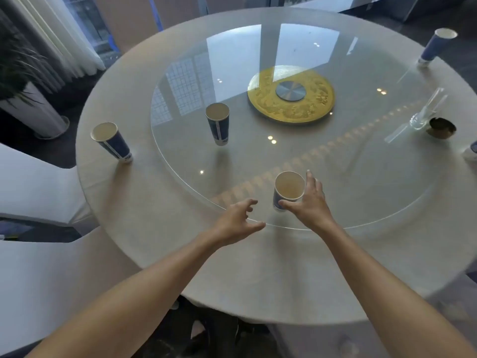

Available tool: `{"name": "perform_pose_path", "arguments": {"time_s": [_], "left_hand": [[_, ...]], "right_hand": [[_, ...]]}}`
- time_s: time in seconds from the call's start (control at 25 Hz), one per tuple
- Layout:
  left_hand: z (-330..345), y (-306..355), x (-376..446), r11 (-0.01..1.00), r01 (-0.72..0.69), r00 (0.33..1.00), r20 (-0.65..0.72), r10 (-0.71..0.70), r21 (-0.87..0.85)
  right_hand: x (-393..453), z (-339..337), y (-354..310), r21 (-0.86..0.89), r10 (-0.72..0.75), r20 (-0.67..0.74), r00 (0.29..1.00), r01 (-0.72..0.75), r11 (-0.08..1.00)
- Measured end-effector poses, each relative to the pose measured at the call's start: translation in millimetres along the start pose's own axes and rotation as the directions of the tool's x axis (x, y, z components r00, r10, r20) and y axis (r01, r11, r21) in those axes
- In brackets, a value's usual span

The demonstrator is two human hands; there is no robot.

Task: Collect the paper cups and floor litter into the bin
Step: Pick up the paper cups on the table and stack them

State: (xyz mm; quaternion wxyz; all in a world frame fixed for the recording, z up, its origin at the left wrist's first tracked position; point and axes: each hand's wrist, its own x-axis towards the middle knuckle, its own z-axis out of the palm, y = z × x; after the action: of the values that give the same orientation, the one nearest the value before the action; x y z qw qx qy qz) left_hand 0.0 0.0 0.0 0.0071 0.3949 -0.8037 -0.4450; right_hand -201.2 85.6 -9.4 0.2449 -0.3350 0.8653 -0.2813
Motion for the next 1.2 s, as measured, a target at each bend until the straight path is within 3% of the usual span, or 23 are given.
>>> {"name": "perform_pose_path", "arguments": {"time_s": [0.36,0.6,0.76,1.0,1.2], "left_hand": [[-25,-25,2,0.997,0.060,0.998,-0.011,-0.061,-0.054],[-79,-68,9,0.991,0.042,0.988,-0.141,-0.060,-0.126],[-133,-126,7,0.978,0.043,0.979,-0.187,-0.082,-0.206],[-218,-235,0,0.901,0.119,0.941,-0.243,-0.237,-0.417],[-273,-317,-12,0.862,0.169,0.908,-0.264,-0.324,-0.478]], "right_hand": [[22,26,-32,-0.065,-0.019,-0.009,1.000,0.019,0.998],[26,74,-116,0.015,-0.175,0.189,0.966,0.175,0.984],[33,127,-182,0.002,-0.182,0.304,0.935,0.191,0.982],[39,229,-299,-0.031,-0.217,0.416,0.883,0.253,0.967],[43,311,-368,-0.029,-0.212,0.530,0.821,0.268,0.963]]}}
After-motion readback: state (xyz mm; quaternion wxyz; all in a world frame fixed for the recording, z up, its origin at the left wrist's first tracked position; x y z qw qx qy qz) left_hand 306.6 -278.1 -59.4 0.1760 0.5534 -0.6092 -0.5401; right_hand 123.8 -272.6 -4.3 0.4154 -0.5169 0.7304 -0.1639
